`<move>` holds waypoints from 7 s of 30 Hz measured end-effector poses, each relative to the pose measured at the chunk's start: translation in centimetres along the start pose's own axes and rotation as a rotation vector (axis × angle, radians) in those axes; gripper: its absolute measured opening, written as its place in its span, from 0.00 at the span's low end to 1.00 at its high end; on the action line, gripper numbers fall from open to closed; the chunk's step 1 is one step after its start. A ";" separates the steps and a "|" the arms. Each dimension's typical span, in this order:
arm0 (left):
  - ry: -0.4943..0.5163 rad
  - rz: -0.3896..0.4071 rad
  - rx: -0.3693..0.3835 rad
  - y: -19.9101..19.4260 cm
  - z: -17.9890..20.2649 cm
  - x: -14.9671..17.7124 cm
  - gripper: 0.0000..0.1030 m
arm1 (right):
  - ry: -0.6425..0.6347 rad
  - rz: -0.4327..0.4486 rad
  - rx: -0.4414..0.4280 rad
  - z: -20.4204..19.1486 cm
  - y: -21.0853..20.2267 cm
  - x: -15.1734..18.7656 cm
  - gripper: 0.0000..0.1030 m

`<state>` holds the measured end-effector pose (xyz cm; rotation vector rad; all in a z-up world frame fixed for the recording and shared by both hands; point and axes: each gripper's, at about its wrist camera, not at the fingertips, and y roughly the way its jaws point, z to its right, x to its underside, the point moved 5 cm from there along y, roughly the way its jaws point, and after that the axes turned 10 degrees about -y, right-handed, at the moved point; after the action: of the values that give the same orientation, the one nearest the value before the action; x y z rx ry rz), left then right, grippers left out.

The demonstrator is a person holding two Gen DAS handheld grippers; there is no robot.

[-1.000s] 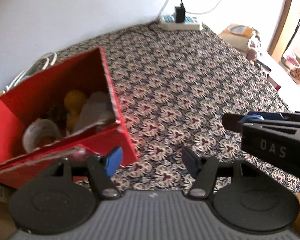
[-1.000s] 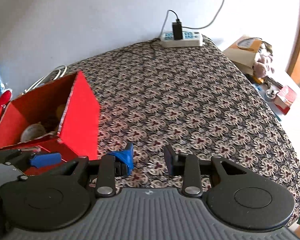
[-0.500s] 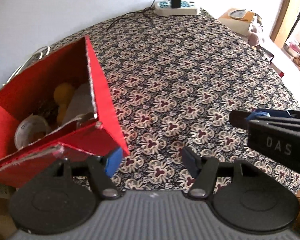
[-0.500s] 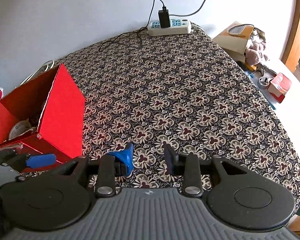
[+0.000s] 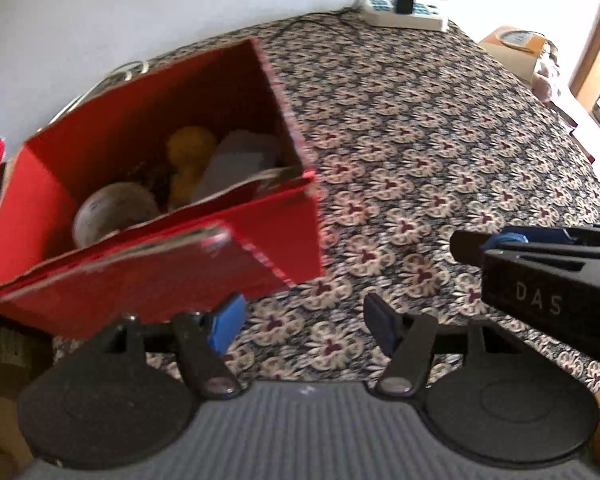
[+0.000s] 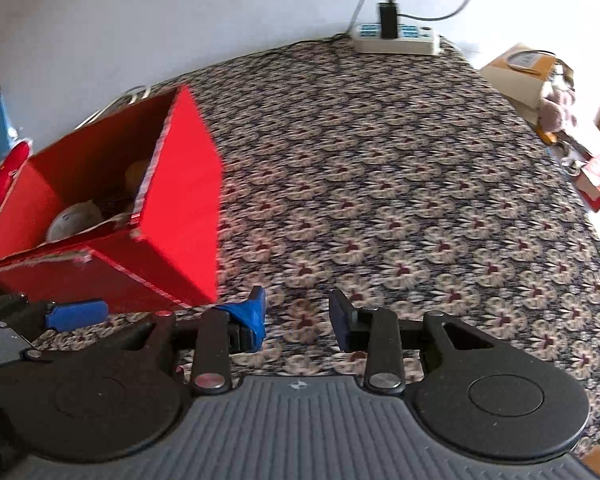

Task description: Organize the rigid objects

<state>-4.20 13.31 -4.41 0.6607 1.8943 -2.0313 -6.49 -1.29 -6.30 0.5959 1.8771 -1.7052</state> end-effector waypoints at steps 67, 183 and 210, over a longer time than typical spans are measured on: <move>-0.197 0.161 -0.258 2.5 -17.9 -10.4 0.64 | -0.187 0.136 -0.124 -13.0 7.1 -11.6 0.22; -0.220 0.165 -0.178 5.9 -19.4 -11.6 0.64 | -0.123 0.079 -0.128 -12.5 11.8 -12.6 0.16; -0.230 0.210 -0.178 5.4 -19.5 -11.6 0.64 | -0.118 0.142 -0.118 -12.7 11.0 -12.6 0.16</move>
<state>11.03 30.96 -3.78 0.5310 1.7656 -1.7070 9.07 12.88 -5.72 0.5554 1.7941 -1.4957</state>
